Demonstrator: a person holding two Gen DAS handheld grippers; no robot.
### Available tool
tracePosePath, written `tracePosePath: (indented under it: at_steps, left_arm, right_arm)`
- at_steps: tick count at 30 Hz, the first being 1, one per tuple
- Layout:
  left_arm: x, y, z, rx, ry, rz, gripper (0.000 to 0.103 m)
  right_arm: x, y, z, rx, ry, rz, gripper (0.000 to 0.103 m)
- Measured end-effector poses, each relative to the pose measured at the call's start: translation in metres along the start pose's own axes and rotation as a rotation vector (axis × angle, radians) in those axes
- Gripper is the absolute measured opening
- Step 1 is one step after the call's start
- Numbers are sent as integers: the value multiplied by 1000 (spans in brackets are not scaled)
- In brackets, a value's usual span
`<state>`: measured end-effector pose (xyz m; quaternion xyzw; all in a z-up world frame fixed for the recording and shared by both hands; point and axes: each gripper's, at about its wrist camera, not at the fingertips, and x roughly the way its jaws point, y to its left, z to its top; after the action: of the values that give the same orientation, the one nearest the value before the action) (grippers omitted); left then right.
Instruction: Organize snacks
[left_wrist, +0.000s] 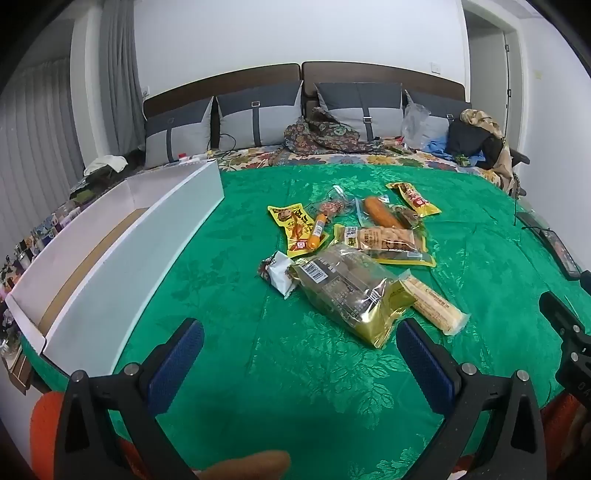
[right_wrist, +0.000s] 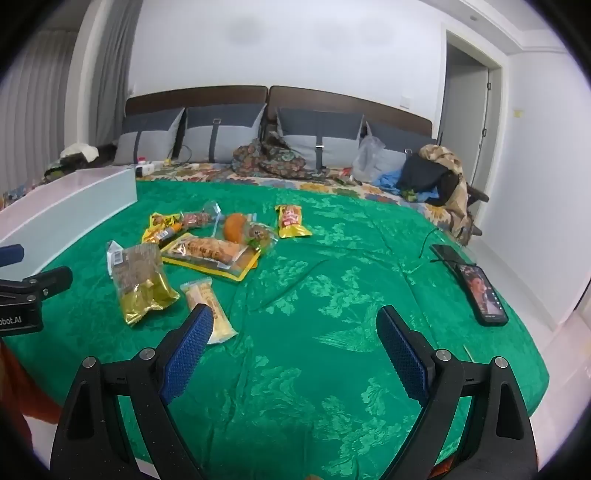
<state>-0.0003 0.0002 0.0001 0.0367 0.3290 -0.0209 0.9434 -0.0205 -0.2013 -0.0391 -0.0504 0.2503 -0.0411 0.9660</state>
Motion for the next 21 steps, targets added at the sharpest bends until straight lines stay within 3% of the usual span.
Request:
tracePosePath:
  at_steps: [21]
  left_arm:
    - [4, 1, -4, 14, 10, 9, 103]
  right_arm:
    - [-1, 3, 2, -23, -3, -2, 92]
